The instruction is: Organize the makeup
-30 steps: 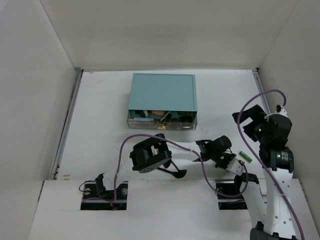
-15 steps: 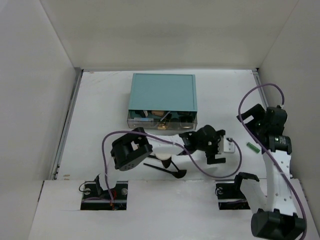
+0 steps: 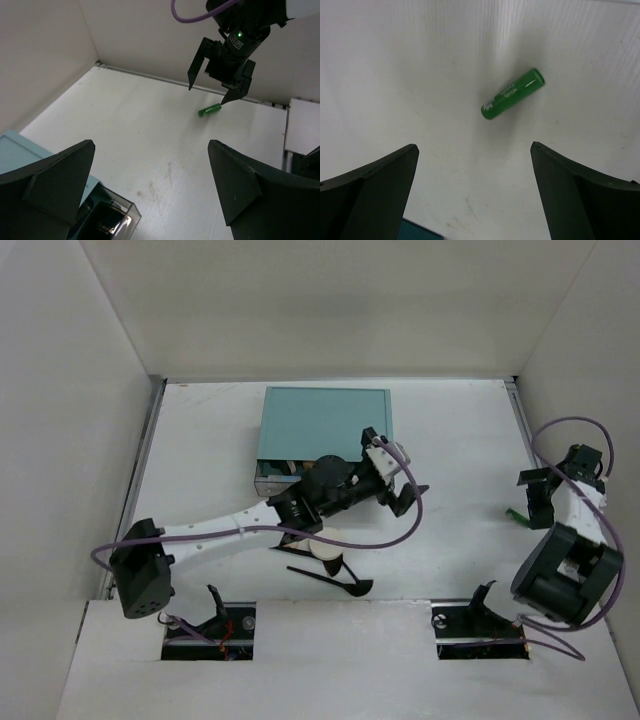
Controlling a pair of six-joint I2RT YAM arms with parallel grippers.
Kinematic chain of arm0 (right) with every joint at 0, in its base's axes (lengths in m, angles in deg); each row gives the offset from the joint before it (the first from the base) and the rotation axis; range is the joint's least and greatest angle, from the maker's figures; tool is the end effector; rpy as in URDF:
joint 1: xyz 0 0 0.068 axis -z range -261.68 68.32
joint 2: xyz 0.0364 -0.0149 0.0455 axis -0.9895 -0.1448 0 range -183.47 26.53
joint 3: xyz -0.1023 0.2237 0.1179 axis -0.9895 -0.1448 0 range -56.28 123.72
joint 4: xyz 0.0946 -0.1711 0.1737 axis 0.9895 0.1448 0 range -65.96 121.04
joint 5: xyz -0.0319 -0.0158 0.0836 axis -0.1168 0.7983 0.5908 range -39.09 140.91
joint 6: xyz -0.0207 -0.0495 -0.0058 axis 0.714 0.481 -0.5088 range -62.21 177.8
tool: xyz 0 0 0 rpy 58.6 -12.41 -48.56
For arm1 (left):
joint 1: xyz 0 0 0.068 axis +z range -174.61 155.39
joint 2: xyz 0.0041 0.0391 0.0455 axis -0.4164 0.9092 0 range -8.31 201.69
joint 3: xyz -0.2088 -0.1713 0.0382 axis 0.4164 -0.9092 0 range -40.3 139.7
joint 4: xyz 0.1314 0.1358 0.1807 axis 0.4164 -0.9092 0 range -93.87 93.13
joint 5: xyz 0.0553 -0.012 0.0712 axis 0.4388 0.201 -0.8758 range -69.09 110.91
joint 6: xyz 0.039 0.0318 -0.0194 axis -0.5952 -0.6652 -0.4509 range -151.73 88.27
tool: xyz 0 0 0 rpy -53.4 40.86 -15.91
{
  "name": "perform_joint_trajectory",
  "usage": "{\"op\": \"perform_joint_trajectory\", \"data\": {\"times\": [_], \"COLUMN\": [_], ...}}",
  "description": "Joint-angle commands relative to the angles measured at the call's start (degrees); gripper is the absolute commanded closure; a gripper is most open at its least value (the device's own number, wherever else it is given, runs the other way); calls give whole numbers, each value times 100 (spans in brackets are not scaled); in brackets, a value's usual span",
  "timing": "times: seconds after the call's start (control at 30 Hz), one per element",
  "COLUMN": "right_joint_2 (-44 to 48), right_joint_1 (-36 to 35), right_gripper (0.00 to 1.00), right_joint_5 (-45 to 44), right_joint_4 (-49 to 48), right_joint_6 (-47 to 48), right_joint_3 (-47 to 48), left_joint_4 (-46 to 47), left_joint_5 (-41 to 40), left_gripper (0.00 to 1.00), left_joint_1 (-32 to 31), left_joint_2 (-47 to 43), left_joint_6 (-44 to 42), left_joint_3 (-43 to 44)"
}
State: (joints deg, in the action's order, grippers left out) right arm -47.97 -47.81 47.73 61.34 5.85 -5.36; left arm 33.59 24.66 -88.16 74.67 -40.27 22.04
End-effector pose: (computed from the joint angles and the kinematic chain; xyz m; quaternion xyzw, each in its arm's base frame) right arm 0.2076 -0.1417 0.2291 0.6637 0.7040 0.0130 0.2524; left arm 0.1519 -0.3111 0.3640 0.3990 0.5057 -0.3719 0.6684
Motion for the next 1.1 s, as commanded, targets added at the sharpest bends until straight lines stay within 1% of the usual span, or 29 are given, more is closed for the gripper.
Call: {"op": "perform_joint_trajectory", "data": {"times": [0.0, 0.1, 0.2, 0.23, 0.27, 0.3, 0.33, 0.4, 0.43, 0.47, 0.53, 0.6, 0.67, 0.73, 0.8, 0.87, 0.9, 0.97, 1.07], "right_joint_2": [-686, -1206, -1488, -1549, -1594, -1611, -1707, -1857, -1997, -2146, -2463, -2604, -2727, -2920, -2974, -2956, -2956, -3035, -3123], "right_joint_1": [72, 89, 81, 89, 116, 133, 177, 195, 221, 239, 239, 222, 134, 98, 116, 125, 125, 133, 133], "right_gripper": [0, 0, 0, 0, 7, 5, 5, 4, 6, 16, 19, 16, 17, 29, 38, 39, 47, 68, 87], "right_joint_5": [186, 107, -68, -295, -445, -551, -683, -789, -894, -1043, -1149, -1272, -1387, -1457, -1449, -1422, -1457, -1440, -1431], "right_joint_4": [-513, -539, -583, -627, -645, -671, -610, -426, -347, -181, 460, 804, 849, 1137, 1288, 1193, 1105, 859, 744], "right_joint_6": [-299, -290, -360, -491, -666, -790, -965, -1291, -1457, -1642, -2055, -2476, -2802, -3049, -3277, -3314, -3227, -2972, -2778], "right_joint_3": [506, 595, 481, 428, 411, 410, 497, 708, 840, 1006, 1410, 1623, 1763, 1930, 1966, 1896, 1861, 1791, 1799], "left_joint_4": [145, 110, 110, 136, 171, 188, 189, 171, 162, 127, 48, -22, -84, -128, -154, -154, -137, -119, -101], "left_joint_5": [-252, -330, -620, -708, -744, -753, -753, -788, -788, -788, -788, -771, -762, -761, -744, -726, -726, -735, -761], "left_gripper": [0, 0, 0, 0, 0, 0, 0, 0, 0, 0, 0, 0, 0, 0, 0, 0, 0, 0, 0], "left_joint_1": [163, 347, 453, 488, 523, 550, 559, 611, 655, 699, 795, 875, 893, 945, 1050, 1095, 1104, 1121, 1148], "left_joint_2": [-457, -747, -906, -950, -1003, -1047, -1099, -1205, -1257, -1319, -1494, -1679, -1802, -1890, -1970, -2057, -2084, -2128, -2154], "left_joint_6": [274, 291, 282, 282, 282, 282, 282, 274, 273, 273, 273, 291, 274, 256, 247, 273, 256, 256, 265], "left_joint_3": [-319, -451, -487, -521, -557, -600, -653, -759, -811, -864, -987, -1101, -1172, -1207, -1234, -1277, -1321, -1400, -1453]}}
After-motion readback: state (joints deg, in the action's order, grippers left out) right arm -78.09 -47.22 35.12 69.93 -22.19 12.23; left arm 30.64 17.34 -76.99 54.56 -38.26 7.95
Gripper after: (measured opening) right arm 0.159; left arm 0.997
